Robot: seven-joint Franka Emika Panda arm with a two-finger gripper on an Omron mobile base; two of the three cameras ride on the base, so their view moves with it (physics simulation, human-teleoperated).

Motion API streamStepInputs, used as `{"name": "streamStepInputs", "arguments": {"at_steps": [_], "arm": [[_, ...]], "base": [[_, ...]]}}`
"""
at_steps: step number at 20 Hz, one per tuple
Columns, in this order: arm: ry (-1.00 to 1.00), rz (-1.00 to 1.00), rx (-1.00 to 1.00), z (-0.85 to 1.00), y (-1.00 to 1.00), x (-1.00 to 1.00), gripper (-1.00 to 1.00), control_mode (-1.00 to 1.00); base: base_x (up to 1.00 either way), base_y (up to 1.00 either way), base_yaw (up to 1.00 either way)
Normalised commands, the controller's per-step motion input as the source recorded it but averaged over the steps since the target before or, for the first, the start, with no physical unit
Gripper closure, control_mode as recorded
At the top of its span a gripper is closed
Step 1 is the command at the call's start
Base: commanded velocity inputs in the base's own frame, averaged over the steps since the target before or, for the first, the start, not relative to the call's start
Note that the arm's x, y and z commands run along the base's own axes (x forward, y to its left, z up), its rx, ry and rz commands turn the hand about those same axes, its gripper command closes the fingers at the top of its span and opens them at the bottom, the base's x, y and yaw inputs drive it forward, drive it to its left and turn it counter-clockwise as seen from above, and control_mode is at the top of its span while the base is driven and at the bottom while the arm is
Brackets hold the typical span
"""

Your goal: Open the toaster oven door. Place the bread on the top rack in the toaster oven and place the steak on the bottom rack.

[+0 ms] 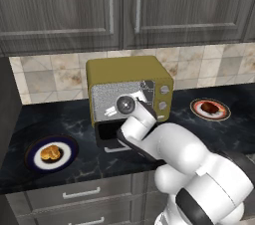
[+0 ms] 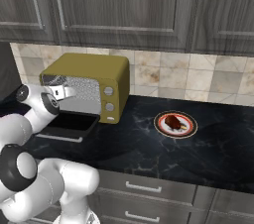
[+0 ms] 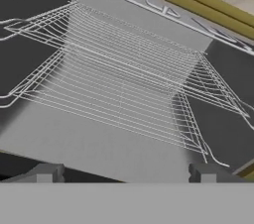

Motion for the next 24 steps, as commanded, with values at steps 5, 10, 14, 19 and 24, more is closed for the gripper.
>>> {"name": "streamStepInputs", "arguments": {"at_steps": [5,10,14,19,24], "arm": [[0.0,-0.04,-0.09,-0.02,0.01,0.01,-1.0,-1.0],[0.05,-0.02,-0.03,-0.03,0.01,0.09,-1.0,-1.0],[0.09,0.0,0.0,0.0,0.0,0.18,-1.0,-1.0],[0.05,0.0,0.0,0.0,0.0,0.21,-1.0,-1.0],[0.0,0.0,0.0,-0.14,0.0,0.2,-1.0,-1.0]], "base": [[0.0,0.0,0.0],[0.0,0.0,0.0],[0.0,0.0,0.0],[0.0,0.0,0.0],[0.0,0.0,0.0]]}}
